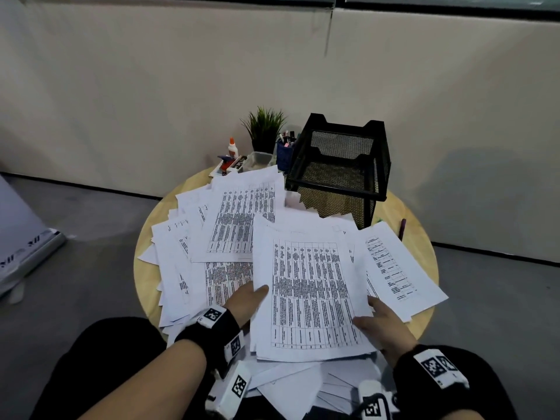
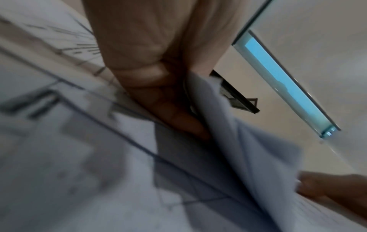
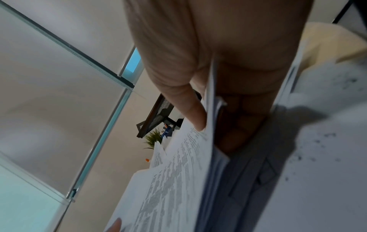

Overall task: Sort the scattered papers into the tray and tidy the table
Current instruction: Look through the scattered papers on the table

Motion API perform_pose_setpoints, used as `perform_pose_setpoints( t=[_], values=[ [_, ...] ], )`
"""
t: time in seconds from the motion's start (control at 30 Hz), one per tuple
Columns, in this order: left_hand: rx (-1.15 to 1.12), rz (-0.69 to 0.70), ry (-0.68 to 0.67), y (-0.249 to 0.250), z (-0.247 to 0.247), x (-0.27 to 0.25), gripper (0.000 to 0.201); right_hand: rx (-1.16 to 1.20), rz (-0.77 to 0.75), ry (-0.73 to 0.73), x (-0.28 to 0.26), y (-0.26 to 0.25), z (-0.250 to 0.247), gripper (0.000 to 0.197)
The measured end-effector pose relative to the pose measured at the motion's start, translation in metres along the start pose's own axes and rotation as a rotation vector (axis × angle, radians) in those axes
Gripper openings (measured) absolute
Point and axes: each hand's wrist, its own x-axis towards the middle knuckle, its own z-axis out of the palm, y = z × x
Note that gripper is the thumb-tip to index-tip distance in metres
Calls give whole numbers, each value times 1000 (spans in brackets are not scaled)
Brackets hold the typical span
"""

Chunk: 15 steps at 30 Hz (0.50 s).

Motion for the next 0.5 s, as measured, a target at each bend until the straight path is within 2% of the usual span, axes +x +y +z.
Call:
perform_pose_setpoints(
  t=[0.1,0.23,0.33,0.43,0.5],
  values=[
    [4,89,19,5,3,0,44,66,20,-36,-1,-2,0,33],
    [-54,128,19,8,4,6,40,96,32,-65,-1,-3,-1,28],
    [-120,144,25,10,-1,9,33,100,26,7,0,0,-3,26],
    [-5,184,198,6,-16,19,12,96,-4,74,-2,-2,-8,23],
    [114,203,325,2,-33,29,14,95,-22,95,-5,-5,-11,21]
  ],
)
